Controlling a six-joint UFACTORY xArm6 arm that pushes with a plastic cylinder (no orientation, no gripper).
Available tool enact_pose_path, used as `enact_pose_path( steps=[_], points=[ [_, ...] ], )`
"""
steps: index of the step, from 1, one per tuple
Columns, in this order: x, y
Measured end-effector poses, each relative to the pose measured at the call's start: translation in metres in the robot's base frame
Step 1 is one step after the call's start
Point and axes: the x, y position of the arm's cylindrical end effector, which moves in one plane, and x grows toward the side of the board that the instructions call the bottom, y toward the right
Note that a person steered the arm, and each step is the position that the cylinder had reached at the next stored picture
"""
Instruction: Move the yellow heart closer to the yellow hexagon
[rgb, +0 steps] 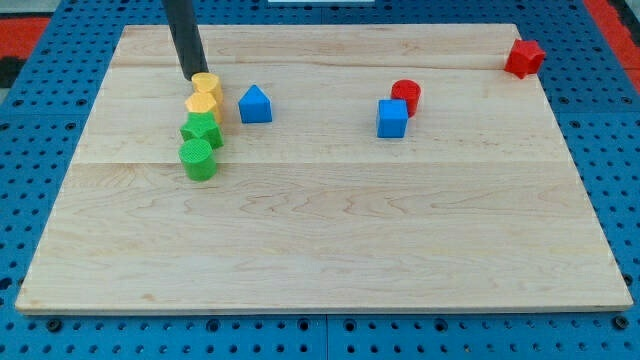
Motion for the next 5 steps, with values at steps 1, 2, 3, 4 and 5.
enact_pose_path(
  steps=[1, 2, 3, 4, 5],
  points=[
    [0.000, -0.006],
    [-0.003, 0.026],
    [0.012, 0.026],
    [0.012, 0.020],
    [0.009, 0.020]
  ],
)
